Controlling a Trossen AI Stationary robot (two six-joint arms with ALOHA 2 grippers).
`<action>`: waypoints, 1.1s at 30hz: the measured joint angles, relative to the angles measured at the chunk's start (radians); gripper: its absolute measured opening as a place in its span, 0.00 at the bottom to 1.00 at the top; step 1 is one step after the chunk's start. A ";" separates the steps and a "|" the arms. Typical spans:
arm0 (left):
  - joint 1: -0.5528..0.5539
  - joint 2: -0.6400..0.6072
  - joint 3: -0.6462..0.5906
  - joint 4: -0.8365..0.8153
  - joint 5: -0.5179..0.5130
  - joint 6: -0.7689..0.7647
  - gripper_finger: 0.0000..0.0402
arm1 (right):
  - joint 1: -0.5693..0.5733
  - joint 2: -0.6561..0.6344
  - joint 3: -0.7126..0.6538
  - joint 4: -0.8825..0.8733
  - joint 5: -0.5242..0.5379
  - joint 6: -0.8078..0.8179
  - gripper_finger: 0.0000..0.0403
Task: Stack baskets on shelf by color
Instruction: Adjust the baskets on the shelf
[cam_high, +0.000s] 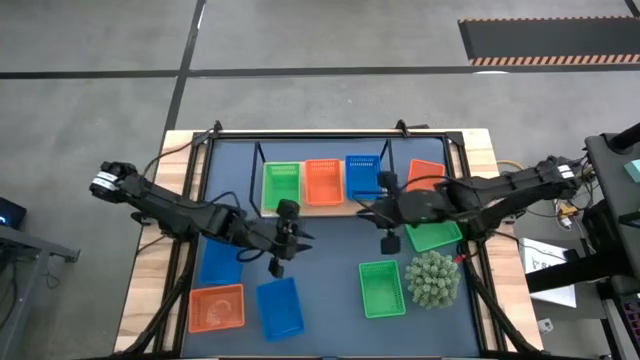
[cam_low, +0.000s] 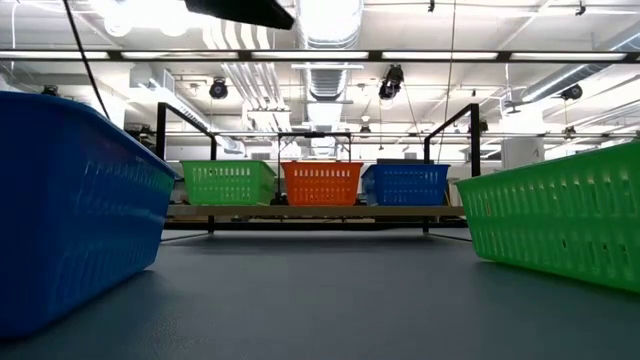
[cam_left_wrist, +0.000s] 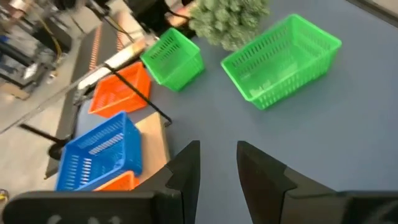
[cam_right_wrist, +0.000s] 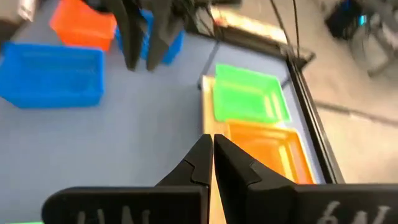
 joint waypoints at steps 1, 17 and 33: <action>0.000 -0.019 -0.017 0.021 -0.003 -0.004 0.22 | -0.015 0.029 0.044 -0.048 0.000 0.004 0.02; -0.001 -0.285 -0.276 0.210 -0.012 -0.055 0.22 | -0.258 0.394 0.362 -0.376 -0.165 -0.055 0.02; -0.003 -0.334 -0.328 0.201 -0.011 -0.079 0.22 | -0.334 0.519 0.346 -0.385 -0.167 -0.112 0.02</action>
